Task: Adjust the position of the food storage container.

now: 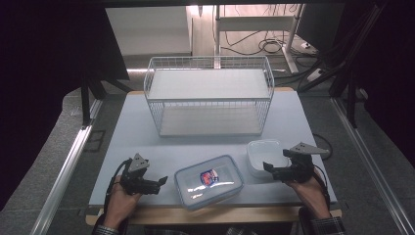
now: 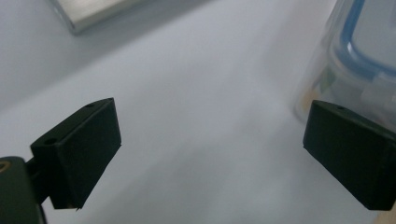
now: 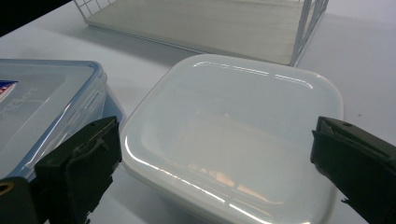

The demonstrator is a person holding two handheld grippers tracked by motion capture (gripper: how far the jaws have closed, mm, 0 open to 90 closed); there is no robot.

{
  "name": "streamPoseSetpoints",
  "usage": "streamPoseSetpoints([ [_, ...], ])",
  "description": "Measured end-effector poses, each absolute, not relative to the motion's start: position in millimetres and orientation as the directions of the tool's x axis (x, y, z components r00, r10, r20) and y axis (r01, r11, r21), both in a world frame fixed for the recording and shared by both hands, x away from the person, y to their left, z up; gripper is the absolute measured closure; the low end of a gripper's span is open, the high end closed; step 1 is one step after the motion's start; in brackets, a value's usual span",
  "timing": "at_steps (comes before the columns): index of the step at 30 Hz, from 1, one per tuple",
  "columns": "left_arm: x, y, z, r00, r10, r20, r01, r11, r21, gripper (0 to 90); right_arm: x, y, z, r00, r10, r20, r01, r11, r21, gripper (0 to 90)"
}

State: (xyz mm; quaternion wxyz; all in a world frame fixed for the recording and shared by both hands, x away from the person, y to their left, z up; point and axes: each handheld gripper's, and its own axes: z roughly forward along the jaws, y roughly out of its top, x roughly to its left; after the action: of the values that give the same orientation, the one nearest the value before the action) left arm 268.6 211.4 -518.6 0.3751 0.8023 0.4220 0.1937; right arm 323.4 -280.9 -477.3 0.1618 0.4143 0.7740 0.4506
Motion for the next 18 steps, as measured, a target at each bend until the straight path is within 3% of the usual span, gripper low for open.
streamPoseSetpoints([
  [3,269,211,-519,0.543,0.84,0.008,0.537,-0.354,0.766,6.3,324,-283,-477,-0.599,0.79,0.13,0.501,0.242,0.831,1.3],
  [6,269,218,-518,0.523,0.85,-0.059,0.566,-0.295,0.77,6.2,323,-283,-477,-0.599,0.793,0.113,0.498,0.258,0.828,2.4],
  [8,268,222,-519,0.524,0.848,-0.08,0.581,-0.287,0.762,4.2,322,-281,-475,-0.59,0.8,0.107,0.518,0.274,0.81,10.3],
  [11,269,220,-519,0.524,0.85,-0.061,0.58,-0.304,0.756,2.9,321,-281,-473,-0.594,0.798,0.102,0.524,0.288,0.802,11.6],
  [18,266,220,-517,0.528,0.848,-0.052,0.57,-0.308,0.762,0.9,316,-283,-465,-0.577,0.816,0.026,0.479,0.312,0.82,26.6],
])
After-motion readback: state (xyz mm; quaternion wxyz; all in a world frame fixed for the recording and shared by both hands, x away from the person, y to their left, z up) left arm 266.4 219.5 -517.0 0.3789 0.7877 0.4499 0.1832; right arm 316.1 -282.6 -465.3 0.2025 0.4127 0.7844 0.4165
